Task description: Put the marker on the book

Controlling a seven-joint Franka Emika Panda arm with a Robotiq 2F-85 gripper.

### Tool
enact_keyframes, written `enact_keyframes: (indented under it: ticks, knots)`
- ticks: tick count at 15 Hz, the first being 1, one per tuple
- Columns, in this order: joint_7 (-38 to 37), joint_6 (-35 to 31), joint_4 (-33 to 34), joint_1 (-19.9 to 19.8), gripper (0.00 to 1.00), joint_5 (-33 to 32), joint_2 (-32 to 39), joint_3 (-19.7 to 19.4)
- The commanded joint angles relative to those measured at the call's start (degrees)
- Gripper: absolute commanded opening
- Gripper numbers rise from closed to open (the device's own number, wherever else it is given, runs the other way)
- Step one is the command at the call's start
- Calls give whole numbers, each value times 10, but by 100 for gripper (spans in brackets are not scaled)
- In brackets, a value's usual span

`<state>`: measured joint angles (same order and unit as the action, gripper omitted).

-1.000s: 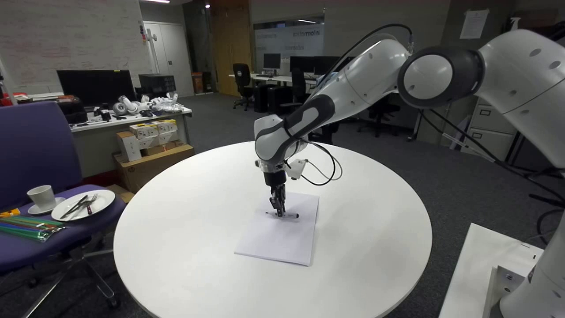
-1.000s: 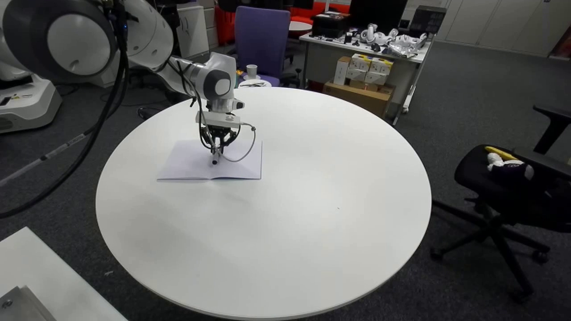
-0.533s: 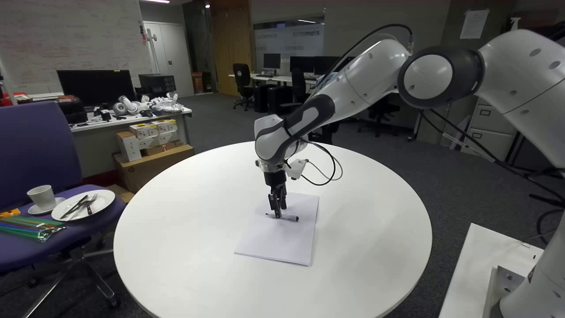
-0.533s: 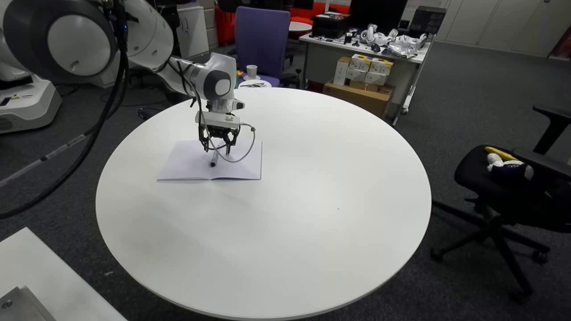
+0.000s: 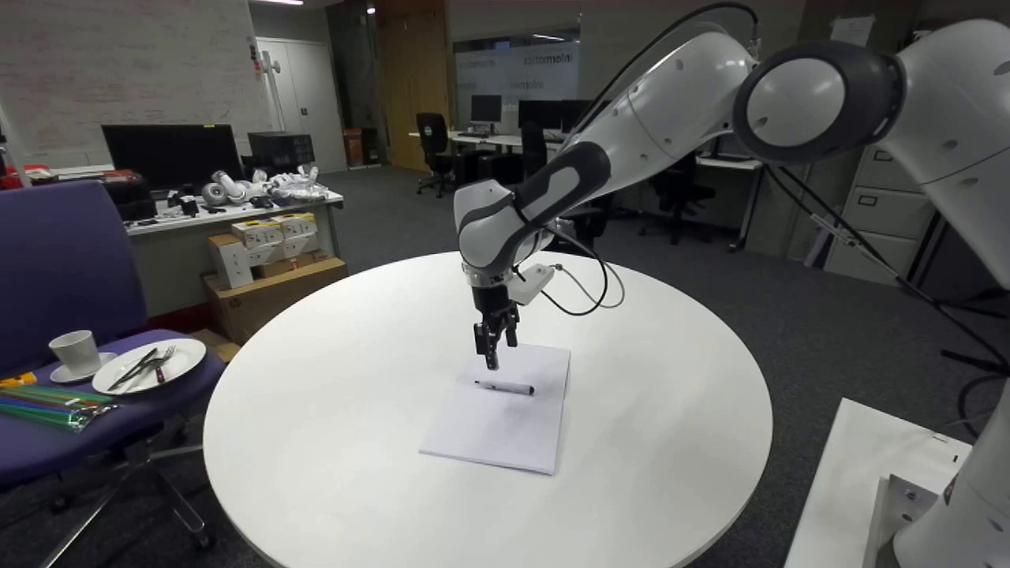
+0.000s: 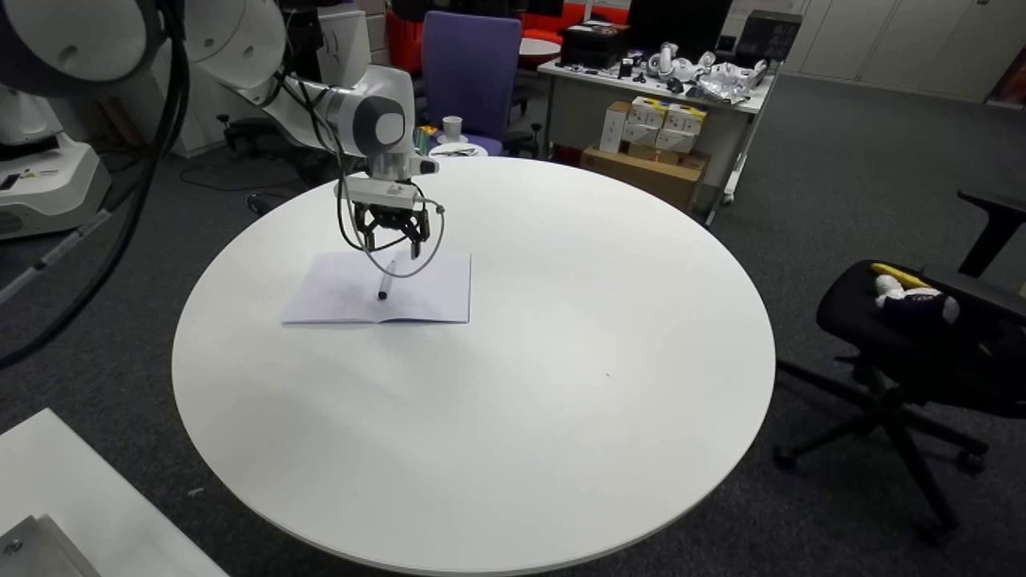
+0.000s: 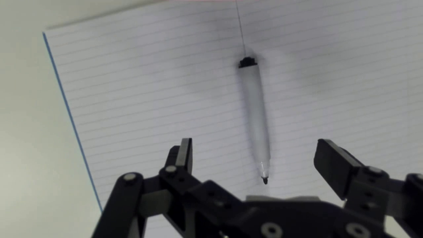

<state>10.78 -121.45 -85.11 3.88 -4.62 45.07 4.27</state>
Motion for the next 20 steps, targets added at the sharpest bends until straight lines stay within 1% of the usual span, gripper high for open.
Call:
enact_keyframes:
  ticks: [1, 4, 7, 12, 18, 20]
  knots:
    - [-93, -13, -134, 29, 100, -39, -111, -39]
    - [-142, -17, -207, 40, 100, -72, -170, -54]
    - [-166, -33, -284, 35, 100, -89, -234, -54]
    - [-134, -37, -407, 0, 100, -72, -365, -51]
    - [-133, -46, -516, -32, 100, -69, -503, -61]
    - [-132, -53, -538, -40, 100, -69, -531, -62]
